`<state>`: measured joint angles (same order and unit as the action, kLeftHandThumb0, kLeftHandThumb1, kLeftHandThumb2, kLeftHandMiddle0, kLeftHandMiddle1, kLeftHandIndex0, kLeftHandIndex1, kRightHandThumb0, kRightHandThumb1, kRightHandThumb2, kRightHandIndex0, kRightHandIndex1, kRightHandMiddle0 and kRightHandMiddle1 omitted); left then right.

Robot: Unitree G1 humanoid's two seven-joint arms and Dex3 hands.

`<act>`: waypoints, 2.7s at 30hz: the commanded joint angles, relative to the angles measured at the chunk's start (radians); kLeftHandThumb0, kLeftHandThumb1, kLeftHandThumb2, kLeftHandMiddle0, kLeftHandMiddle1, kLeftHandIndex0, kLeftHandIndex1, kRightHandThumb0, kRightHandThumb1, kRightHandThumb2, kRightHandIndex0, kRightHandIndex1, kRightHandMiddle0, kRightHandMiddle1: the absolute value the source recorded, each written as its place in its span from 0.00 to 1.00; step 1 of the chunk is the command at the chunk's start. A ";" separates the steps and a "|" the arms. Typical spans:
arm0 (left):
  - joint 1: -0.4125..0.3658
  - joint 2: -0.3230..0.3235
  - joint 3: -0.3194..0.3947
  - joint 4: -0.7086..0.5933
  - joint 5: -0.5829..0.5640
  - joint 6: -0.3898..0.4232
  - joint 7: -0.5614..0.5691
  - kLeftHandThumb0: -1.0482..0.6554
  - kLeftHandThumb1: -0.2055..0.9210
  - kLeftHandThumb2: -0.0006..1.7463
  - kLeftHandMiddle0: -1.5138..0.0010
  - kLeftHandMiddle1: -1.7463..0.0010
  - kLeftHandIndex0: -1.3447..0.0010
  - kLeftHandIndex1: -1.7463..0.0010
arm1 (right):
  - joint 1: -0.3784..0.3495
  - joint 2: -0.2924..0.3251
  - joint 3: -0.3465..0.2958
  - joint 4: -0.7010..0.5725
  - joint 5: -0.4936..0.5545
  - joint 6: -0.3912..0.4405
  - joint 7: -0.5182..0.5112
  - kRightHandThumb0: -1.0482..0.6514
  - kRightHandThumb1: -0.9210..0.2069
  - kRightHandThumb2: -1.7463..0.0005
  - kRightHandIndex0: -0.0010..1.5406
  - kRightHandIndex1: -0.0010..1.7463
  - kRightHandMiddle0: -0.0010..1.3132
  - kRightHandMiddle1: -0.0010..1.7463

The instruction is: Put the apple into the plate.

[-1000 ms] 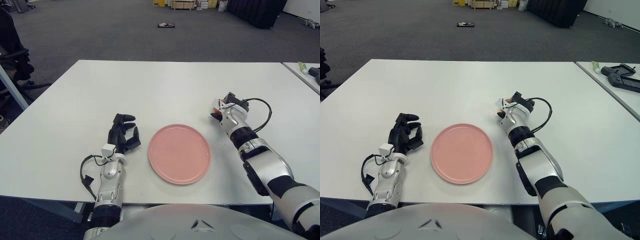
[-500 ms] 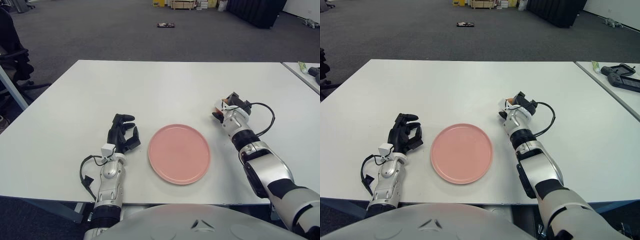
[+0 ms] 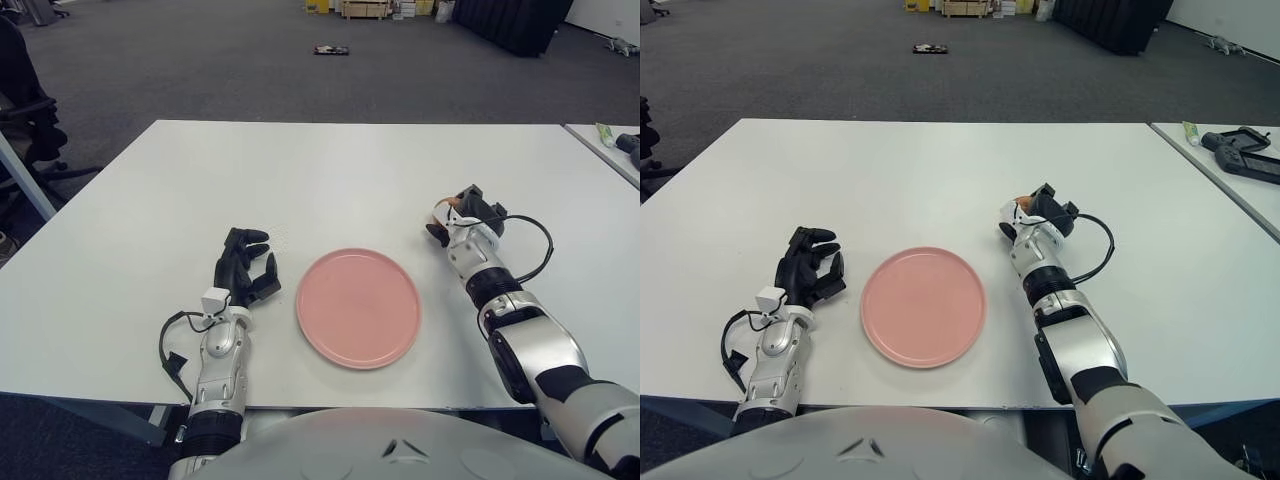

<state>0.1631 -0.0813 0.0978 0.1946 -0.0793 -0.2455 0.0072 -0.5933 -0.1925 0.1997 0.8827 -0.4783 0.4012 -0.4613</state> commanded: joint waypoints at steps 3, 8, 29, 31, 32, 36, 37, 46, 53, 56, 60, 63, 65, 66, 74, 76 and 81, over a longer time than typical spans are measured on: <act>0.029 0.000 0.010 0.047 -0.016 0.029 0.001 0.61 0.47 0.70 0.55 0.16 0.66 0.00 | 0.005 0.002 -0.022 -0.031 0.013 -0.058 -0.051 0.34 0.52 0.29 0.21 0.88 0.47 0.97; 0.027 0.002 0.009 0.059 -0.018 0.011 -0.003 0.61 0.47 0.70 0.55 0.16 0.65 0.00 | 0.016 0.000 -0.032 -0.036 0.014 -0.102 -0.077 0.44 0.52 0.29 0.25 0.88 0.47 0.98; 0.021 0.006 0.005 0.069 -0.015 0.011 0.003 0.61 0.50 0.68 0.57 0.16 0.68 0.00 | 0.201 -0.008 -0.106 -0.435 0.070 -0.255 -0.037 0.62 0.62 0.21 0.41 0.92 0.42 1.00; 0.021 0.006 0.005 0.069 -0.015 0.012 0.004 0.61 0.50 0.68 0.56 0.16 0.67 0.00 | 0.225 -0.002 -0.110 -0.510 0.070 -0.233 -0.014 0.62 0.62 0.21 0.42 0.92 0.41 1.00; 0.021 0.007 0.005 0.071 -0.010 0.011 0.008 0.61 0.50 0.68 0.56 0.16 0.67 0.00 | 0.236 0.000 -0.110 -0.544 0.068 -0.230 -0.004 0.62 0.62 0.21 0.42 0.92 0.41 1.00; 0.020 0.013 0.003 0.078 0.009 0.010 0.020 0.61 0.50 0.69 0.57 0.14 0.68 0.00 | 0.266 -0.006 -0.105 -0.609 0.064 -0.246 0.029 0.62 0.62 0.21 0.43 0.92 0.40 1.00; 0.019 0.014 0.003 0.079 0.011 0.010 0.021 0.61 0.50 0.69 0.57 0.14 0.68 0.00 | 0.272 -0.008 -0.104 -0.621 0.062 -0.250 0.037 0.62 0.62 0.21 0.44 0.92 0.40 1.00; 0.017 0.011 0.003 0.080 0.010 0.009 0.017 0.61 0.51 0.68 0.58 0.13 0.70 0.00 | 0.367 -0.012 -0.066 -0.838 0.027 -0.236 0.139 0.61 0.64 0.20 0.45 0.91 0.42 1.00; 0.018 0.011 -0.005 0.074 0.010 0.006 0.009 0.61 0.52 0.70 0.61 0.07 0.72 0.00 | 0.438 -0.030 -0.028 -0.972 0.018 -0.275 0.241 0.61 0.67 0.18 0.46 0.89 0.47 0.99; 0.018 0.012 -0.008 0.074 0.009 0.004 0.004 0.61 0.53 0.70 0.62 0.04 0.74 0.00 | 0.470 -0.027 0.003 -1.000 0.020 -0.313 0.276 0.61 0.67 0.18 0.44 0.90 0.48 0.99; 0.018 0.016 -0.011 0.075 0.011 0.008 0.001 0.61 0.53 0.71 0.63 0.02 0.74 0.00 | 0.511 -0.018 0.040 -1.035 0.013 -0.340 0.307 0.61 0.68 0.17 0.43 0.91 0.49 0.99; 0.021 0.023 -0.014 0.076 0.020 0.011 0.007 0.61 0.54 0.70 0.63 0.03 0.75 0.00 | 0.537 -0.019 0.063 -1.061 0.025 -0.362 0.342 0.61 0.67 0.17 0.42 0.91 0.49 1.00; 0.023 0.026 -0.017 0.073 0.032 0.016 0.017 0.61 0.55 0.69 0.63 0.04 0.75 0.00 | 0.549 -0.022 0.077 -1.075 0.036 -0.372 0.375 0.61 0.67 0.17 0.41 0.91 0.50 1.00; 0.023 0.026 -0.018 0.072 0.037 0.018 0.021 0.61 0.55 0.68 0.63 0.04 0.75 0.00 | 0.553 -0.024 0.082 -1.080 0.039 -0.375 0.389 0.61 0.66 0.18 0.40 0.92 0.50 1.00; 0.023 0.017 -0.020 0.059 0.036 0.032 0.028 0.61 0.57 0.67 0.64 0.04 0.77 0.00 | 0.565 -0.039 0.125 -1.089 0.029 -0.391 0.494 0.61 0.63 0.20 0.36 0.92 0.50 1.00; 0.025 0.013 -0.020 0.054 0.033 0.040 0.031 0.61 0.57 0.67 0.64 0.03 0.77 0.00 | 0.561 -0.046 0.141 -1.069 0.021 -0.401 0.515 0.61 0.63 0.20 0.36 0.92 0.51 1.00; 0.027 0.008 -0.019 0.046 0.036 0.053 0.039 0.61 0.58 0.67 0.64 0.04 0.77 0.00 | 0.551 -0.056 0.163 -1.020 0.023 -0.434 0.555 0.61 0.62 0.21 0.34 0.92 0.51 0.99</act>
<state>0.1600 -0.0690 0.0778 0.2118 -0.0444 -0.2452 0.0319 -0.0170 -0.2356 0.3557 -0.1649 -0.4548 -0.0038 0.0741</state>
